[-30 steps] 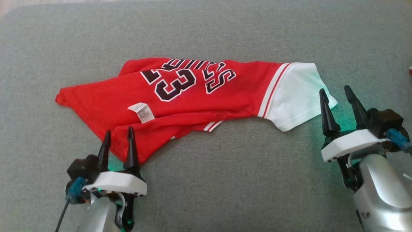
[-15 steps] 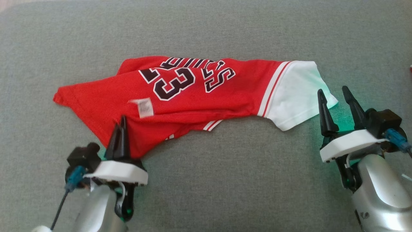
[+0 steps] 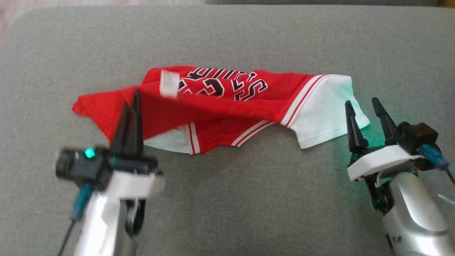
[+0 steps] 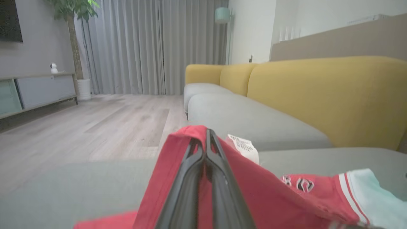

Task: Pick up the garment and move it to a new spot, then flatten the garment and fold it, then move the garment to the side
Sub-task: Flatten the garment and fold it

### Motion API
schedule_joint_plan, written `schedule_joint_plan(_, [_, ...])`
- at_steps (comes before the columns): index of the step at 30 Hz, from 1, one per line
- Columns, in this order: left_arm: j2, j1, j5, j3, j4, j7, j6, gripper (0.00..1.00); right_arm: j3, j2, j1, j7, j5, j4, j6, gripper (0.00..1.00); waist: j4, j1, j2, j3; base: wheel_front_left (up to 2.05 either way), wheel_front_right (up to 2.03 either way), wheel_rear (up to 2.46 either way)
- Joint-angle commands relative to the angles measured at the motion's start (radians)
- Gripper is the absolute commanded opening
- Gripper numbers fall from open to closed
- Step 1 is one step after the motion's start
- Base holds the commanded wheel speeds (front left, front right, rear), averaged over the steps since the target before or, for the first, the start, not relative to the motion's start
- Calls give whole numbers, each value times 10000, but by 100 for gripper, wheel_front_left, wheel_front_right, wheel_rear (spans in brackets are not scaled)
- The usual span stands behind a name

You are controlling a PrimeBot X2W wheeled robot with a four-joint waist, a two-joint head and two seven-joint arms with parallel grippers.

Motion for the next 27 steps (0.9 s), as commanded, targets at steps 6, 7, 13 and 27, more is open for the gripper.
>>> schedule_joint_plan(6, [91,1637,-50,15,778,-49,-186,0,264,132,256,-38,180,-176,67,100,-69,0,0,-314,0,0,0])
schedule_joint_plan(7, [91,1838,-213,14,1003,-49,-193,0,253,136,300,-38,195,-157,67,100,-80,0,0,-351,0,0,0])
schedule_joint_plan(13, [91,2295,-1251,144,2158,-49,124,100,184,159,514,-38,218,-111,67,100,-97,0,0,-506,0,0,0])
schedule_joint_plan(27, [91,1902,-1812,114,2088,-49,430,100,54,453,673,-38,135,-228,67,100,-168,0,0,-650,0,0,0])
